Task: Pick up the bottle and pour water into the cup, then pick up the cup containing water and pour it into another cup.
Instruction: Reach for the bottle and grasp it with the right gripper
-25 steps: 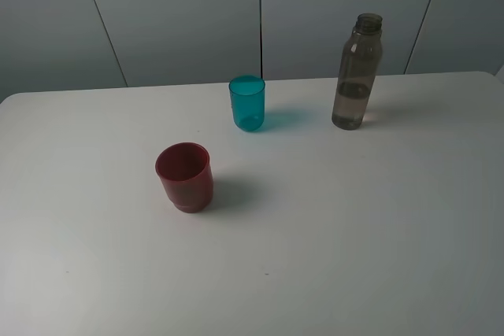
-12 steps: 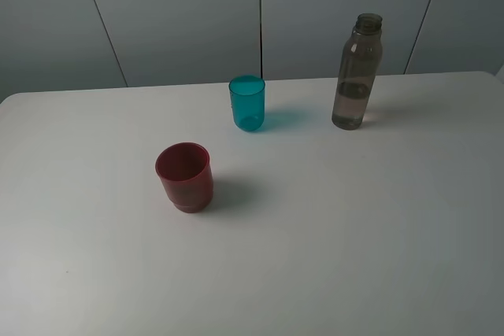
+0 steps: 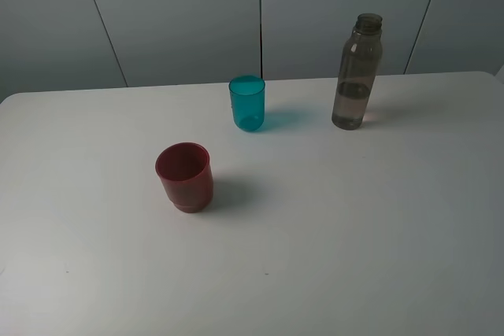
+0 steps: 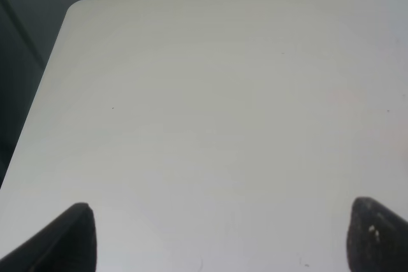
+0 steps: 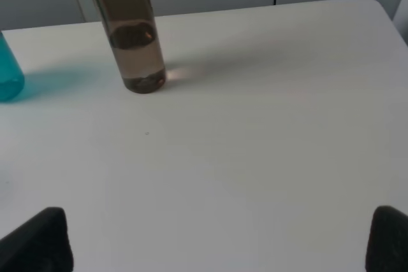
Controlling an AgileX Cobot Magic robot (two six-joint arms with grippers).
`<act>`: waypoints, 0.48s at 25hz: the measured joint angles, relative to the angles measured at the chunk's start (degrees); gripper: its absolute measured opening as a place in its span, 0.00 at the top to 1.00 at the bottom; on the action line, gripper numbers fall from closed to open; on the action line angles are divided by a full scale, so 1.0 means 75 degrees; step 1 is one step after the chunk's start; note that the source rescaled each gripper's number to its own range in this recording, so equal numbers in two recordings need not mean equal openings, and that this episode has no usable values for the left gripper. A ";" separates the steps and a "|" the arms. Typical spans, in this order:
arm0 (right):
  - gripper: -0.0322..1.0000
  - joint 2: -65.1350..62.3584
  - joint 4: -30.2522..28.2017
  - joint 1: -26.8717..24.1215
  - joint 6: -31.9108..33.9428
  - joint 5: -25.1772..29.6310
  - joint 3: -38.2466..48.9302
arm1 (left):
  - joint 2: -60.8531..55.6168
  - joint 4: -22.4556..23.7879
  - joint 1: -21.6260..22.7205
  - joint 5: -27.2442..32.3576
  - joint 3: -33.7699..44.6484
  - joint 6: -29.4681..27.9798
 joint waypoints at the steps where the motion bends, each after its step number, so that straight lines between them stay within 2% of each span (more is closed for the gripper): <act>1: 0.00 0.0000 0.0211 0.0000 0.0037 0.0000 0.0000 | 0.0000 0.0000 0.0000 0.0000 0.0000 0.0000; 5: 0.00 0.0150 0.0561 -0.0012 0.0059 -0.0371 -0.0112 | 0.0000 0.0000 0.0000 0.0000 0.0000 0.0000; 12: 0.00 0.2433 0.0124 -0.0012 0.0088 -0.1137 -0.1281 | 0.0000 0.0000 0.0000 0.0000 0.0000 0.0000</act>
